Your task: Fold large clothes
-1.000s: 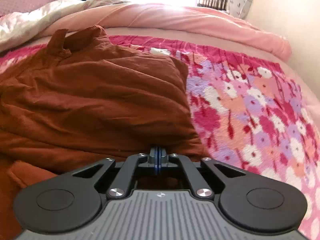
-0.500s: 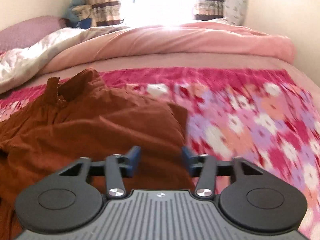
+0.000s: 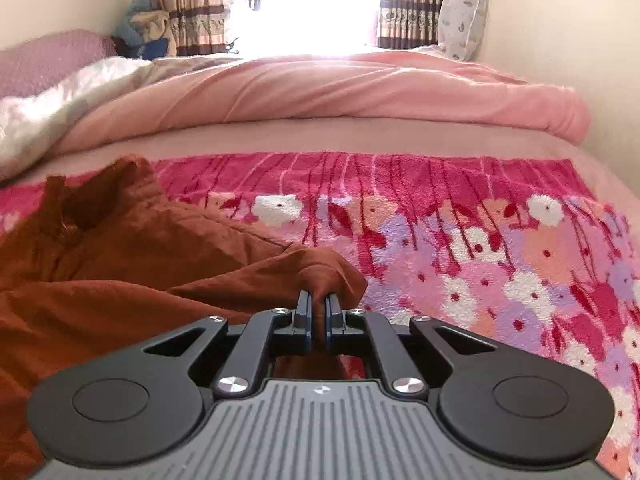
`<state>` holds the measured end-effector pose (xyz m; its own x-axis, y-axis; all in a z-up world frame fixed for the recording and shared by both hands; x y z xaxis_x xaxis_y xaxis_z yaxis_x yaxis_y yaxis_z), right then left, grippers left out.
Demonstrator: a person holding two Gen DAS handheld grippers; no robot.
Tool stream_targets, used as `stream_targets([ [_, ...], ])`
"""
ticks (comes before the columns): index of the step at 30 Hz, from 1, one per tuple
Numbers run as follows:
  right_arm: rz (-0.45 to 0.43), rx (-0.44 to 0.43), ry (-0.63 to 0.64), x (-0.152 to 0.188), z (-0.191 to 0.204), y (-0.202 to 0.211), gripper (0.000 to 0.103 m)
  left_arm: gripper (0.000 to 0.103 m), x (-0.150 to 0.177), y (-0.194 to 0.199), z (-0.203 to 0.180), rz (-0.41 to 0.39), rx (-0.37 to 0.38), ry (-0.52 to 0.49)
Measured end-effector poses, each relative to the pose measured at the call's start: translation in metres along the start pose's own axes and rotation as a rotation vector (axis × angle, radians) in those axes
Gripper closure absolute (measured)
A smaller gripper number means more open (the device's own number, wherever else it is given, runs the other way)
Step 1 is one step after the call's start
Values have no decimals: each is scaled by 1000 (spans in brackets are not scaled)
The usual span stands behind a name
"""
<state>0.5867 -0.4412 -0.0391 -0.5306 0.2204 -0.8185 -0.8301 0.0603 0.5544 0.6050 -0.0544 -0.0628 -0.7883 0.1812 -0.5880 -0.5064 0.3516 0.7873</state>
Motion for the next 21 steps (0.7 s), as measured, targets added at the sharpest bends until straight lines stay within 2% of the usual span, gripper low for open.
stream_targets([
  [1, 2, 11, -7, 1, -2, -3, 96, 25, -1, -5, 2, 0, -26, -1],
  [5, 5, 63, 12, 9, -2, -16, 95, 24, 7, -11, 9, 30, 7, 14],
  [6, 5, 44, 8, 11, -2, -16, 94, 24, 10, -8, 10, 29, 3, 3],
  [7, 12, 27, 4, 10, -1, -13, 82, 24, 12, 0, 12, 20, 2, -8],
  [10, -20, 21, -11, 6, -4, 16, 73, 25, 15, 36, 21, -51, 14, -40],
  [13, -92, -37, -5, 8, -3, 52, 74, 24, 14, 63, 37, -106, 123, 11],
  [14, -93, -72, 4, 12, 0, 60, 77, 24, 14, 71, 44, -122, 124, 30],
  [16, -42, -142, 50, 24, 12, 67, 90, 24, 17, 86, 57, -163, 120, 62],
  [18, 4, -152, 86, 38, 23, 66, 91, 23, 20, 92, 69, -174, 212, 125],
  [19, 43, -141, 115, 46, 28, 60, 95, 23, 21, 92, 75, -168, 220, 159],
  [21, 105, -82, 130, 58, 31, 43, 97, 23, 24, 95, 83, -171, 165, 184],
])
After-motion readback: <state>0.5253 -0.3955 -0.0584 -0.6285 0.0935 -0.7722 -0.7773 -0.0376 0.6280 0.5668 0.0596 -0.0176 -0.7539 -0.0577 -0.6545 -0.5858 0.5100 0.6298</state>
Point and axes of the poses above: each gripper's, at about its wrist camera, not at the fingertips, and y roughly against the way its jaws point, z to its left, x to its underside, the point moved 3 cm from there along -y, roughly the way its jaws point, and after that the axes turned 4 degrees about -y, right-handed, at the moved point
